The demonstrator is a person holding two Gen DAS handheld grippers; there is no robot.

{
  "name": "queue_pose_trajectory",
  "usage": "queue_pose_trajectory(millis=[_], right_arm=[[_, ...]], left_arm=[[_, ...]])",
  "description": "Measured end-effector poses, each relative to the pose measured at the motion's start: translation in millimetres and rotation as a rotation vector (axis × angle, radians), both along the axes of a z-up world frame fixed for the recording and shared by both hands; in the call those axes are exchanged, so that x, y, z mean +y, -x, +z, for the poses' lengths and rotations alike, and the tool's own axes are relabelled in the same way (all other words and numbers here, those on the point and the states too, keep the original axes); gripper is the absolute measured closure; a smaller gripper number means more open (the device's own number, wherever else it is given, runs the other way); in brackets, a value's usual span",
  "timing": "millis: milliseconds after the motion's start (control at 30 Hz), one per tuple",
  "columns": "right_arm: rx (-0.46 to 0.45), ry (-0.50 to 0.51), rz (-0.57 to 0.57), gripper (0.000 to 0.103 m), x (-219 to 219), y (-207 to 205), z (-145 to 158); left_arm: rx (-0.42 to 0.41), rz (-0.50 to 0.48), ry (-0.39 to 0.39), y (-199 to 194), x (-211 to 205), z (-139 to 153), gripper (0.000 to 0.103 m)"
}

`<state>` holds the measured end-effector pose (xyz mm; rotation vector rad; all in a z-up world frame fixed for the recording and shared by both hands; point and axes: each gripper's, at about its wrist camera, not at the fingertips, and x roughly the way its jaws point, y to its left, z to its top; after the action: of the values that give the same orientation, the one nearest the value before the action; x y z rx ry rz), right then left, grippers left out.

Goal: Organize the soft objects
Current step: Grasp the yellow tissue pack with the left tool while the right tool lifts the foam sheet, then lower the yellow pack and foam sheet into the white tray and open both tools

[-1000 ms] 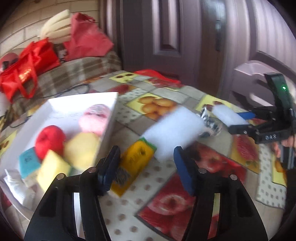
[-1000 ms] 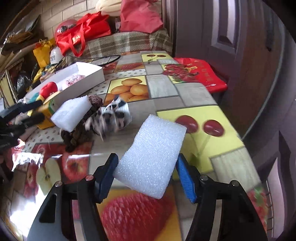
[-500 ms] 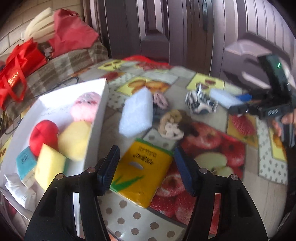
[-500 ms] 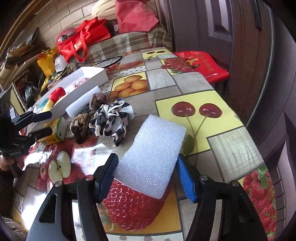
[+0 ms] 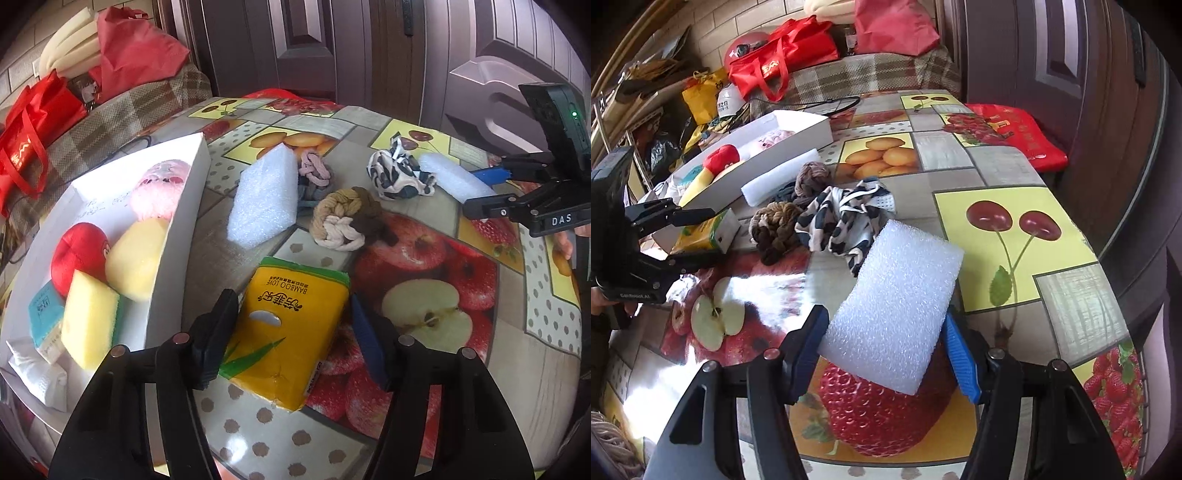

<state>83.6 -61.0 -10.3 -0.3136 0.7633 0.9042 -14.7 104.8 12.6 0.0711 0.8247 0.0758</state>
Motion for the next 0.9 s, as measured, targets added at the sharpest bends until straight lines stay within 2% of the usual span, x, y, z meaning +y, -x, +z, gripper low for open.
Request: queue_pose_trajectory(millis=[100, 200, 267, 367, 567, 733, 900], right_arm=[[0.012, -0.023, -0.02, 0.04, -4.3, -2.6, 0.9], [0.012, -0.048, -0.038, 0.04, -9.3, -3.5, 3.1], [-0.028, -0.073, -0.049, 0.041, -13.5, 2.9, 8.5], [-0.125, -0.123, -0.069, 0.041, -20.9, 18.3, 20.1], [-0.301, -0.318, -0.033, 0.041, -22.5, 60.9, 41.6], [-0.332, -0.405, -0.029, 0.041, 2.2, 71.6, 45.7], [-0.353, -0.435, -0.006, 0.041, 30.5, 77.4, 47.0]], left_arm=[[-0.004, 0.003, -0.011, 3.3, -5.2, -0.9, 0.041], [-0.018, 0.006, -0.032, 6.5, -9.9, -0.4, 0.046], [-0.055, 0.015, -0.033, 11.4, -10.3, 4.0, 0.051], [-0.145, 0.041, -0.026, 24.2, -7.3, 14.0, 0.052], [-0.29, 0.142, -0.031, 47.7, 4.4, 28.8, 0.054], [-0.417, 0.287, -0.017, 69.3, 21.8, 38.6, 0.054], [-0.51, 0.399, -0.038, 84.5, 34.3, 44.6, 0.054]])
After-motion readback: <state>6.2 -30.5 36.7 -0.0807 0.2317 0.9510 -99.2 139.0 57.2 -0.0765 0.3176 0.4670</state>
